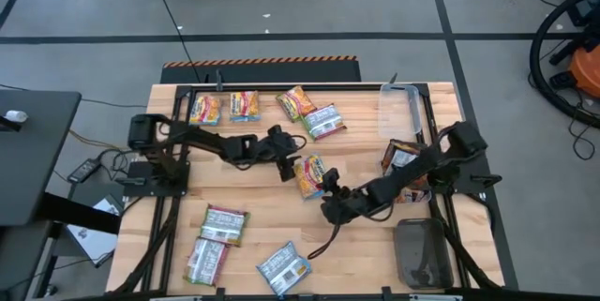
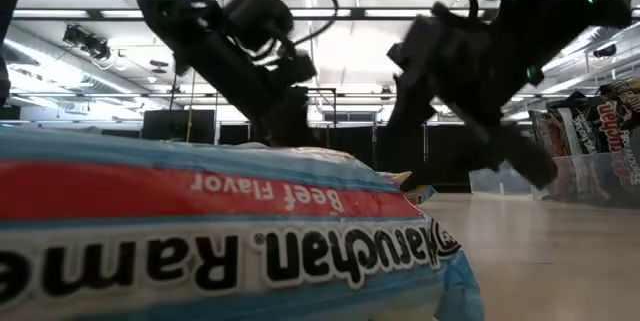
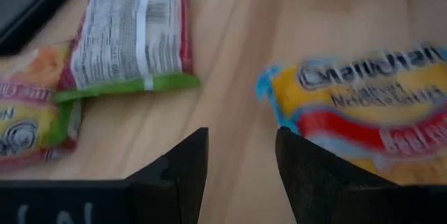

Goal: Sort Maruchan noodles
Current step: Put the blue noodle pack into the black bin

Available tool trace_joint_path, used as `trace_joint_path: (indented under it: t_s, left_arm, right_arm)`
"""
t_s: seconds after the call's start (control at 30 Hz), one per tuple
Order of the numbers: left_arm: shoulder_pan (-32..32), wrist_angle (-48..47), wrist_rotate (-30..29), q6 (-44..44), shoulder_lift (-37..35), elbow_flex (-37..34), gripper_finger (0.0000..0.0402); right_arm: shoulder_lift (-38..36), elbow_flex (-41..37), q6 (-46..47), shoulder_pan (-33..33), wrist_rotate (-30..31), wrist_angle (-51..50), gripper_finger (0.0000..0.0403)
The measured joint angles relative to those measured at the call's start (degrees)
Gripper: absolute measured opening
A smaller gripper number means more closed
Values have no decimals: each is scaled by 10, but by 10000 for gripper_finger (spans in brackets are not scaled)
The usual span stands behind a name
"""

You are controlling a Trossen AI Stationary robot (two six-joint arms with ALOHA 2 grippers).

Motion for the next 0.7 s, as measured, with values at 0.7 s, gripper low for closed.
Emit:
trace_joint_path:
  t_s: [0.7]
  left_arm:
    - [4, -28, -2, 0, 61, 13, 172]
  right_arm:
    - [23, 0, 60, -53, -50, 52, 80]
